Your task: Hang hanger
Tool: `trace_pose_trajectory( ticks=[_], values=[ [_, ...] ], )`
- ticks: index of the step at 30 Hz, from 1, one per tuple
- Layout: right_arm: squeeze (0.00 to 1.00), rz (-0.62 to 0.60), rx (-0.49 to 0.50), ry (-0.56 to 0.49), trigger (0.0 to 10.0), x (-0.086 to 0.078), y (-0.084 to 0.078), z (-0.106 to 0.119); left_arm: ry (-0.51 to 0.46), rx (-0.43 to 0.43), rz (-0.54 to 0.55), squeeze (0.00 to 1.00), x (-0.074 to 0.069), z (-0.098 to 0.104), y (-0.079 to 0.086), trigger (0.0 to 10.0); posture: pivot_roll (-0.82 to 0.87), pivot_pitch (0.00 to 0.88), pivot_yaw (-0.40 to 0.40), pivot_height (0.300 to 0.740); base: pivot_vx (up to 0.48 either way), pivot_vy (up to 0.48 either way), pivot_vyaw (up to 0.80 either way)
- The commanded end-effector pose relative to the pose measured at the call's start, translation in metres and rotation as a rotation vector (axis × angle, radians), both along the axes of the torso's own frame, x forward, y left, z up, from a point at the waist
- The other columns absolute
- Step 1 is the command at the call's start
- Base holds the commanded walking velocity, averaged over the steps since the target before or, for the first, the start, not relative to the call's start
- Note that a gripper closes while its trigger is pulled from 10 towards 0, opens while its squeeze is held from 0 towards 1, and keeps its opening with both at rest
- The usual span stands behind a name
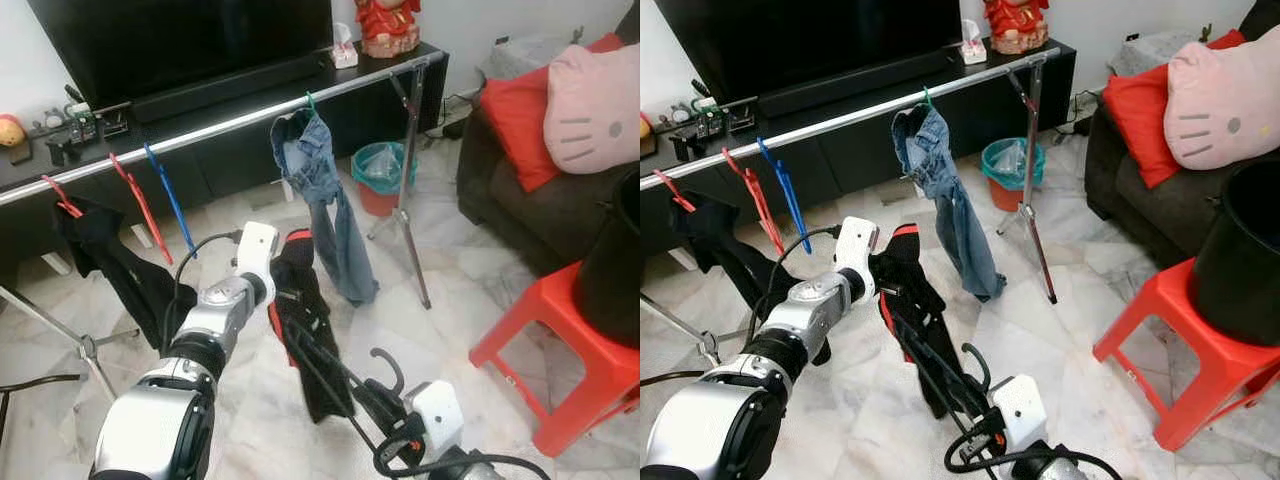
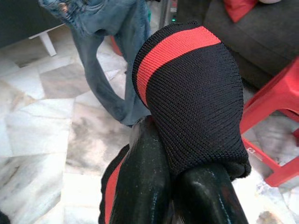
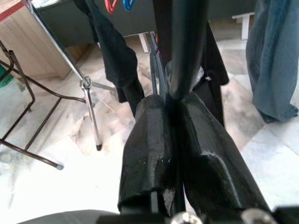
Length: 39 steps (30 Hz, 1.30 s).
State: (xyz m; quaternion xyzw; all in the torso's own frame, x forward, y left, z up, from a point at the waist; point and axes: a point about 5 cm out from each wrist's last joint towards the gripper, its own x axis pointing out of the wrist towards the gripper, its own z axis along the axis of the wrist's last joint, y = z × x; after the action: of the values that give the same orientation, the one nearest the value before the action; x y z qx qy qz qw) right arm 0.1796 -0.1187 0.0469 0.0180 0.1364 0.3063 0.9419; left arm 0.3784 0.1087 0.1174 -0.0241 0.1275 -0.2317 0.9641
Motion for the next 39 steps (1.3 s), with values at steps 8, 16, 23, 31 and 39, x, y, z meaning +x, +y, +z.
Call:
trace_pose_trajectory(
  ticks=[8,16,23,31,39],
  values=[
    [0.0,-0.077,-0.038,-0.06,10.0,0.012,-0.004,0.001,-0.04,-0.028,-0.017,0.0,0.004,0.013,0.002,10.0,0.07,0.04,0.158,0.74,0.0,0.0,0.0],
    [0.0,-0.147,-0.06,-0.109,10.0,0.019,-0.01,0.002,-0.03,-0.022,-0.01,0.0,0.002,0.01,0.008,10.0,0.06,0.03,0.157,0.74,0.0,0.0,0.0],
    [0.0,-0.154,-0.057,-0.106,10.0,0.02,-0.01,0.0,-0.032,-0.023,-0.045,0.0,0.0,0.01,0.01,10.0,0.07,0.029,0.158,0.74,0.0,0.0,0.0],
    [0.0,-0.149,-0.04,-0.113,10.0,0.023,-0.006,-0.001,0.0,-0.017,-0.177,0.0,-0.009,0.007,0.002,10.0,0.07,0.032,0.159,0.74,0.0,0.0,0.0],
    [0.0,-0.137,-0.037,-0.114,10.0,0.024,-0.005,-0.002,0.054,0.028,-0.258,0.0,-0.02,-0.005,0.002,10.0,0.08,0.034,0.157,0.74,0.0,0.0,0.0]
  ],
)
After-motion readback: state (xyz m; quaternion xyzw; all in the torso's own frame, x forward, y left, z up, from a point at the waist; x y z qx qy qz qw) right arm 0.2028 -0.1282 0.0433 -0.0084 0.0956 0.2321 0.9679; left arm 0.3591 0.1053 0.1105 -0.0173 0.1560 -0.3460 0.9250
